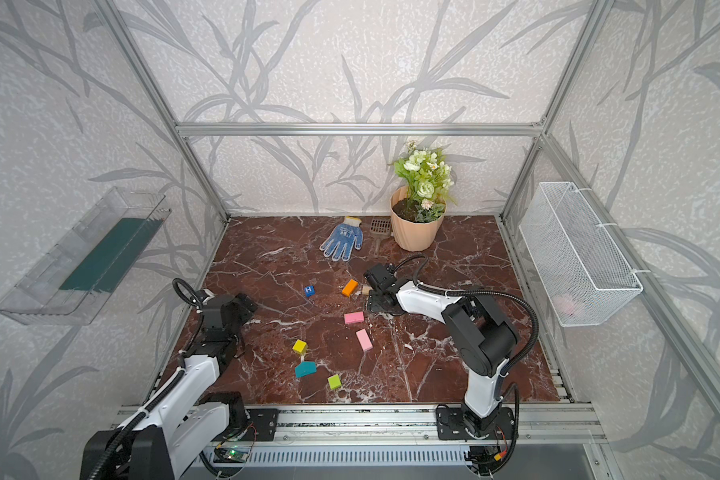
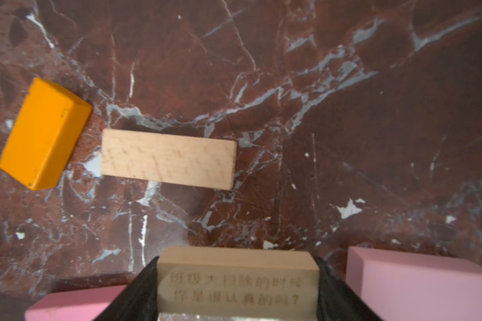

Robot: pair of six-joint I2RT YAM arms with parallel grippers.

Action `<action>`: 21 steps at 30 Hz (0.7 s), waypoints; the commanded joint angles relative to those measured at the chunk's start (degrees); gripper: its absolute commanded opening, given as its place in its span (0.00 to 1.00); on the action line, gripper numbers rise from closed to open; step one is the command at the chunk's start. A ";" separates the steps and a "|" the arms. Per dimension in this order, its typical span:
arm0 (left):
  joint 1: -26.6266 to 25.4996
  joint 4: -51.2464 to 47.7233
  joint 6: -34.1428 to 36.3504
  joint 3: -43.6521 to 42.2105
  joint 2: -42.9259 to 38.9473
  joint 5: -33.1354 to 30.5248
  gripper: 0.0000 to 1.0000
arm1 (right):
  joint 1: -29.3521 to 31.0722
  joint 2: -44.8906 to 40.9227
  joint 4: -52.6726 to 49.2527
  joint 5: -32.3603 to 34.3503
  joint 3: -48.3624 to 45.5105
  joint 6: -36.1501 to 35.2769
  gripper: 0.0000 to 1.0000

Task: Build the wood block tower
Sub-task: 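Lift the text-printed bar and carry it toward the plain wooden bar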

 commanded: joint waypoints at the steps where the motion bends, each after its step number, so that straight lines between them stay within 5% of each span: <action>1: -0.15 -0.20 -1.08 0.58 -0.52 -1.45 0.93 | -0.25 -0.34 -0.32 2.70 -1.12 0.92 0.73; 21: -0.14 -0.24 -1.08 0.54 -0.61 -1.45 0.92 | -5.09 -3.48 0.74 3.82 -6.35 -0.74 0.74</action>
